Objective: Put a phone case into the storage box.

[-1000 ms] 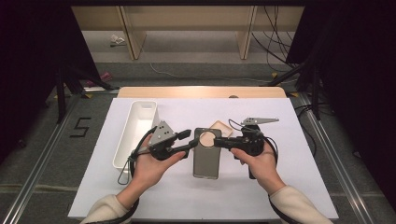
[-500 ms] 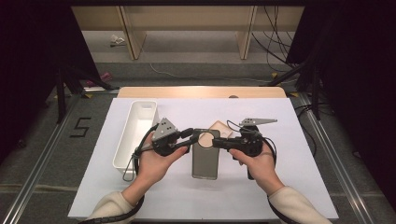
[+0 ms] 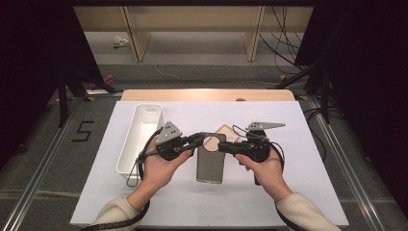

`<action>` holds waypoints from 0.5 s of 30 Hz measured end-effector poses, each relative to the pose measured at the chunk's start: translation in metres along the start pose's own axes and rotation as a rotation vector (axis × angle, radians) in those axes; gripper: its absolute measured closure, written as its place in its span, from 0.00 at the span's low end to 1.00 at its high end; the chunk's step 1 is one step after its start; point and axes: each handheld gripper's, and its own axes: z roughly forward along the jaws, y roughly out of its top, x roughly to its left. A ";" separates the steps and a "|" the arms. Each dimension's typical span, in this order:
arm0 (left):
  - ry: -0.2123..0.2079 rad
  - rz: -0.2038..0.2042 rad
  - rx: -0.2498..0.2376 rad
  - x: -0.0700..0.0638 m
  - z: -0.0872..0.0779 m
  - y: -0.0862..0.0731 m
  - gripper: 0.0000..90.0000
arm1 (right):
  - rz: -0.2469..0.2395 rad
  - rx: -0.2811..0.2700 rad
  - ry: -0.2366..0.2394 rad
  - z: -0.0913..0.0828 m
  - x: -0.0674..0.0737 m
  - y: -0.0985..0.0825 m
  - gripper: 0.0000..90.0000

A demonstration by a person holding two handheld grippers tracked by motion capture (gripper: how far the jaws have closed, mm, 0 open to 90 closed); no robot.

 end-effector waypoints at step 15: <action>0.017 0.057 -0.019 -0.004 -0.005 0.003 0.93 | -0.036 -0.002 -0.026 0.002 0.002 -0.001 0.90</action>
